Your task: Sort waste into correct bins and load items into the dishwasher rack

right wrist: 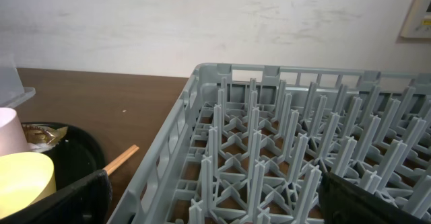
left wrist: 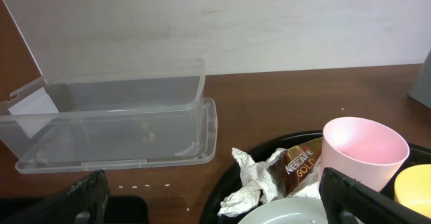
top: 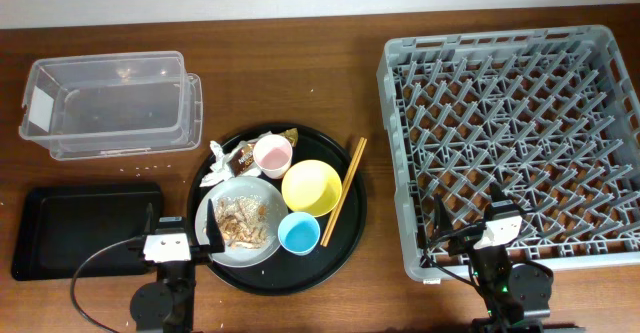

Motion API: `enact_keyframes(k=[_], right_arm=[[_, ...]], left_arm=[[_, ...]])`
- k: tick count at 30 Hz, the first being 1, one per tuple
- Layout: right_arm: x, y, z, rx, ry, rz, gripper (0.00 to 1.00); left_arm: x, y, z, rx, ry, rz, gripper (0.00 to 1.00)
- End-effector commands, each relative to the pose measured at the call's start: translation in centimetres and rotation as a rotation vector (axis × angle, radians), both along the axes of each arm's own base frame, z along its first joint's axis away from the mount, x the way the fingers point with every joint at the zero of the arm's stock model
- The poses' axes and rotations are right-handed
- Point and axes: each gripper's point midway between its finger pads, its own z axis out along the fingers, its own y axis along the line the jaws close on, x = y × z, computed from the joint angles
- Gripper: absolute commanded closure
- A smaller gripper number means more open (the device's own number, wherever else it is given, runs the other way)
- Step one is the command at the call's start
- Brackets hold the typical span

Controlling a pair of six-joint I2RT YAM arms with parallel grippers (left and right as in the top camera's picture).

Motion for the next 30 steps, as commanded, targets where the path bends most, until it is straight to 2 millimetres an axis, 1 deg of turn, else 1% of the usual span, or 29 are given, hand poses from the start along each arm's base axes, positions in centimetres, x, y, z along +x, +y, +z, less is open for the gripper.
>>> enact_keyframes(k=[1,28,29,30], right_arm=[[0.04,-0.27,-0.31,0.004,0.004,-0.013,0.01],[0.04,-0.27,-0.31,0.004,0.004,-0.013,0.01],[0.04,-0.27,-0.31,0.004,0.004,-0.013,0.01],[0.04,-0.27,-0.32,0.004,0.004,-0.013,0.01]], left_arm=[[0.0,-0.21,-0.14,0.015,0.001,-0.013,0.01],[0.0,-0.21,-0.14,0.015,0.001,-0.013,0.01],[0.0,-0.43,-0.15,0.014,0.001,-0.026,0.01],[0.01,-1.18,-0.09,0.005,-0.001,-0.069,0.01]])
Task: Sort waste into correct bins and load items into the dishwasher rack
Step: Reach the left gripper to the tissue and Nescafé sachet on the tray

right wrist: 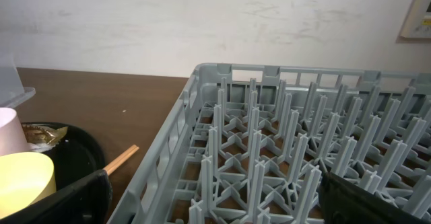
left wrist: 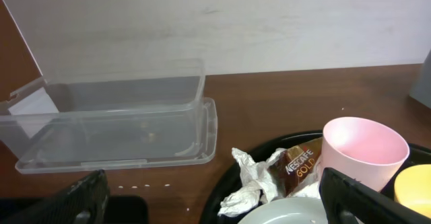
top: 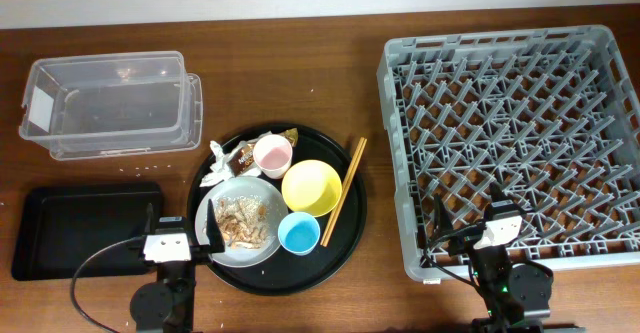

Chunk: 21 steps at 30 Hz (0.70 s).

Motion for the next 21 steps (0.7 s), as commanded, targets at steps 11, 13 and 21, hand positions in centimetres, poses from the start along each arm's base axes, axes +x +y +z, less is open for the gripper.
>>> enact_keyframes(k=[11,13,21], right_arm=[[0.0,-0.3,-0.3,0.003,0.004,-0.012,0.01],[0.0,-0.3,-0.3,0.003,0.004,-0.012,0.01],[0.0,-0.3,-0.3,0.003,0.004,-0.012,0.01]], left_arm=[[-3.9,-12.0,1.7,-0.205,-0.012,-0.743,0.01],[-5.3,-13.4,2.4,-0.193,-0.031,-0.86,0.01],[-8.1,-14.1,10.4,-0.134,-0.359,-0.967,0.01]])
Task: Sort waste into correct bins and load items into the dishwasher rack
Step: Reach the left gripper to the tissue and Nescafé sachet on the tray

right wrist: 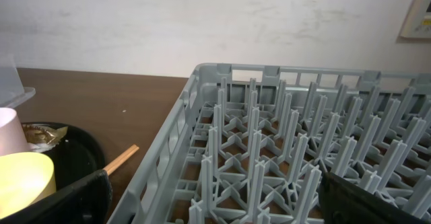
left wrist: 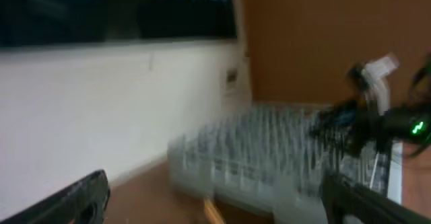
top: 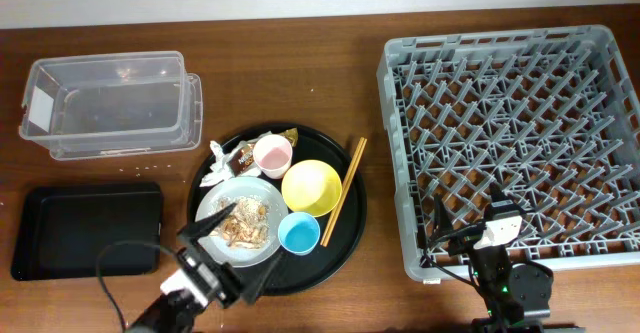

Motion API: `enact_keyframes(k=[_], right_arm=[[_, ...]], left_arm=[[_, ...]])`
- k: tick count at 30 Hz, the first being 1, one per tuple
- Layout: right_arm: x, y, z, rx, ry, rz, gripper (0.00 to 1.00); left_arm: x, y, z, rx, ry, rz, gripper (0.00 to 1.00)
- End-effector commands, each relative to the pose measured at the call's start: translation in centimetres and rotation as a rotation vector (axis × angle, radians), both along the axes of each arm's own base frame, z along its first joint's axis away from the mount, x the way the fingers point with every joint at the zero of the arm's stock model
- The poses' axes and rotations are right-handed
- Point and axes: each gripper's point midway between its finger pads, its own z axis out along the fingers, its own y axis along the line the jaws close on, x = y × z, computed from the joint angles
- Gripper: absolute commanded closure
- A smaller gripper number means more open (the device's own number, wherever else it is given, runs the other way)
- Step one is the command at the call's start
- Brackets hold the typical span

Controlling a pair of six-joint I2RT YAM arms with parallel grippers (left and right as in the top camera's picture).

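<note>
A round black tray [top: 345,241] holds a white plate of food scraps [top: 240,223], a pink cup [top: 272,155], a yellow bowl [top: 311,187], a blue cup [top: 299,233], chopsticks [top: 348,178], a crumpled napkin [top: 215,165] and a Nescafe wrapper [top: 240,156]. My left gripper [top: 228,253] is open and empty, turned diagonally over the plate's front edge. Its own view is blurred and looks toward the grey rack [left wrist: 269,157]. My right gripper [top: 470,208] stands open and empty at the front edge of the dishwasher rack [top: 515,138]. In the right wrist view the rack [right wrist: 283,150] fills the frame.
A clear plastic bin [top: 110,103] sits at the back left. A black rectangular tray [top: 85,228] lies in front of it. The right wrist view also catches the chopsticks [right wrist: 121,158] and the yellow bowl [right wrist: 20,177] at its left edge.
My left gripper was between the black rectangular tray and the round tray, facing the clear bin. Now it sits further right over the plate's front edge, facing the rack. The right arm is unchanged.
At both earlier moments the two grippers stood open and still at the table's front, the left facing the clear bin, the right facing the rack. Now the left has shifted and turned rightward, still open and empty. No object has moved.
</note>
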Motion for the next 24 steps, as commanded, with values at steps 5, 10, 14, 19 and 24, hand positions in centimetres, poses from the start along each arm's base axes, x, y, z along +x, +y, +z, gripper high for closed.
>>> enact_keyframes(k=[5,10,14,19,24], right_arm=[[0.0,-0.3,-0.3,0.004,0.004,-0.012,0.01],[0.0,-0.3,-0.3,0.004,0.004,-0.012,0.01],[0.0,-0.3,-0.3,0.004,0.004,-0.012,0.01],[0.0,-0.3,-0.3,0.004,0.004,-0.012,0.01],[0.0,-0.3,-0.3,0.004,0.003,-0.012,0.01]], left_arm=[[0.3,0.1,1.2,-0.067,0.171,-0.016,0.01],[3.6,2.1,1.4,0.064,0.378,0.181,0.01],[5.9,3.3,1.2,0.239,0.634,0.247,0.01],[6.6,0.3,0.3,0.2,0.85,-0.016,0.01],[8.3,0.5,-3.6,0.189,1.05,-0.023,0.01]])
